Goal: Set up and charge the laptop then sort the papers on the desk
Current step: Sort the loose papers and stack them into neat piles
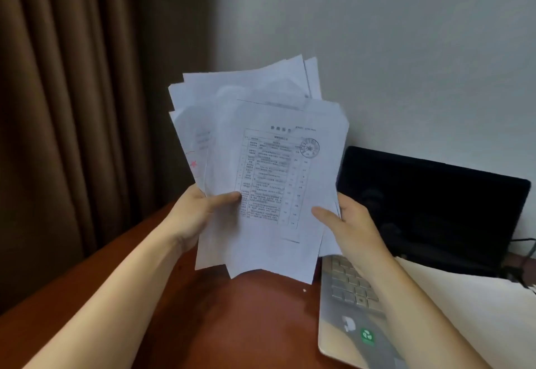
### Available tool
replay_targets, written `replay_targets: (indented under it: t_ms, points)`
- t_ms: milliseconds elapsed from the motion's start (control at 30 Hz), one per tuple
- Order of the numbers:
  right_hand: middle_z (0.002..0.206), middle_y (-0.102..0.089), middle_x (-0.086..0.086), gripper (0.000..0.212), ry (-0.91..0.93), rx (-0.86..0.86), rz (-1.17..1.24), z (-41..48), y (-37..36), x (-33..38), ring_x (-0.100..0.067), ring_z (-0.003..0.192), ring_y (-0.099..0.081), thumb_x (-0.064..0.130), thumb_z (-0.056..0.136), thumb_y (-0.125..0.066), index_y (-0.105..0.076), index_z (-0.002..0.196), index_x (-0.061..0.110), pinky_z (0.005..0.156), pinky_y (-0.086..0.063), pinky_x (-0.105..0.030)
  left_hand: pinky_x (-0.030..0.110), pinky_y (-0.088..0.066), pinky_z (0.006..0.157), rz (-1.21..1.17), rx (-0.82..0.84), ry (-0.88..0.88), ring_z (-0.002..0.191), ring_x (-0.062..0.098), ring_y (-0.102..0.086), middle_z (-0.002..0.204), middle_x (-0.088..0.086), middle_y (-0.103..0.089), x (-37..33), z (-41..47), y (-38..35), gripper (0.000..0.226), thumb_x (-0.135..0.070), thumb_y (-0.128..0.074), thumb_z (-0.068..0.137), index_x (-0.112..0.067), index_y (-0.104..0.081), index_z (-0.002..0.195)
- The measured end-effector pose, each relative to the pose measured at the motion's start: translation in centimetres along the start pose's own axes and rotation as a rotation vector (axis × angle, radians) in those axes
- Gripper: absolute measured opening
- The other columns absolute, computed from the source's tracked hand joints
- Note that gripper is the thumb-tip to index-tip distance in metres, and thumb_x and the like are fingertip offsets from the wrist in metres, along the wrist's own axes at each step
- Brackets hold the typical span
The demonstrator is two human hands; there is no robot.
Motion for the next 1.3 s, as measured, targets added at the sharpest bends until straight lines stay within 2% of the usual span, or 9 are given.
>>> replay_targets:
  t_ms: [100,233,400,600,800,967,1100,1233,1300]
  points:
    - [0.111,-0.072,0.016,0.034,-0.026,0.07,-0.026,0.1,0.1,0.0,-0.005,0.104,-0.068,0.01,0.089,-0.07,-0.064,0.119,0.025,0.087,-0.055,-0.024,0.049,-0.055,0.097,0.075,-0.013,-0.043,0.104,0.029,-0.074,0.114,0.009,-0.076,-0.3,0.0,0.3,0.034,-0.007,-0.073,0.086,-0.007,-0.071,0.12]
    - [0.11,-0.073,0.011,0.032,0.029,-0.077,0.086,0.5,0.1,0.1,-0.007,0.103,-0.069,0.002,0.09,-0.068,-0.065,0.116,0.021,0.093,-0.054,-0.035,0.055,-0.053,0.1,0.156,0.027,-0.09,0.108,0.029,-0.072,0.118,0.007,-0.075,-0.3,0.0,-0.3,0.044,-0.009,-0.079,0.082,-0.01,-0.068,0.124]
    - [0.114,-0.072,0.012,0.035,0.087,-0.095,0.078,0.6,-0.5,0.1,-0.007,0.107,-0.067,0.004,0.092,-0.065,-0.063,0.125,0.018,0.1,-0.052,-0.04,0.051,-0.054,0.1,0.276,-0.141,-0.312,0.118,0.02,-0.067,0.128,-0.006,-0.07,-1.4,-0.2,-0.1,0.067,-0.021,-0.09,0.072,-0.026,-0.057,0.131]
    - [0.113,-0.072,0.011,0.035,0.105,-0.127,0.108,0.6,-0.7,0.2,-0.006,0.106,-0.067,0.007,0.09,-0.069,-0.06,0.12,0.021,0.097,-0.054,-0.038,0.054,-0.049,0.105,0.251,-0.167,-0.43,0.122,0.02,-0.064,0.131,-0.001,-0.067,-2.0,-0.6,-0.3,0.068,-0.038,-0.084,0.075,-0.023,-0.053,0.133]
    - [0.107,-0.072,0.018,0.024,0.184,-0.178,0.03,0.4,-0.7,1.0,0.002,0.102,-0.066,0.011,0.096,-0.061,-0.063,0.114,0.027,0.085,-0.052,-0.021,0.047,-0.051,0.104,0.275,-0.142,-0.441,0.118,0.014,-0.066,0.125,-0.006,-0.07,-1.5,-0.7,-1.0,0.04,-0.028,-0.073,0.091,-0.026,-0.058,0.129]
    - [0.108,-0.072,0.018,0.026,0.234,-0.215,0.063,0.3,-0.9,1.7,0.005,0.101,-0.066,0.009,0.097,-0.06,-0.062,0.12,0.02,0.082,-0.052,-0.013,0.046,-0.048,0.106,0.199,-0.097,-0.432,0.121,0.021,-0.065,0.127,0.001,-0.07,-1.2,-0.6,-1.5,0.037,-0.025,-0.068,0.095,-0.019,-0.059,0.13]
    - [0.112,-0.067,0.019,0.044,0.139,-0.104,0.001,0.5,-1.0,0.9,0.007,0.099,-0.065,0.009,0.09,-0.069,-0.05,0.127,0.026,0.082,-0.054,-0.016,0.048,-0.048,0.106,0.142,-0.122,-0.366,0.121,0.022,-0.065,0.127,0.002,-0.07,-0.4,0.0,-0.5,0.049,-0.036,-0.073,0.085,-0.02,-0.059,0.129]
    - [0.112,-0.069,0.017,0.044,0.047,-0.092,-0.022,0.6,-0.9,0.0,0.003,0.099,-0.066,0.005,0.089,-0.069,-0.054,0.125,0.026,0.094,-0.055,-0.033,0.045,-0.053,0.099,0.117,-0.083,-0.254,0.115,0.024,-0.069,0.121,0.002,-0.073,0.8,0.5,0.0,0.049,-0.022,-0.067,0.08,-0.014,-0.059,0.128]
    - [0.112,-0.07,0.015,0.038,0.074,-0.117,-0.032,0.7,-0.9,0.2,0.001,0.101,-0.067,0.003,0.091,-0.065,-0.059,0.123,0.023,0.095,-0.054,-0.035,0.046,-0.053,0.1,0.148,-0.062,-0.253,0.116,0.025,-0.068,0.122,0.002,-0.072,0.9,0.7,-0.1,0.046,-0.016,-0.063,0.08,-0.016,-0.061,0.126]
Point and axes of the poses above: each hand's wrist, its own z-axis towards the middle knuckle, its own y-axis out of the back of the hand, x = y × z, the point moved 3 cm from there along z, towards the middle knuckle
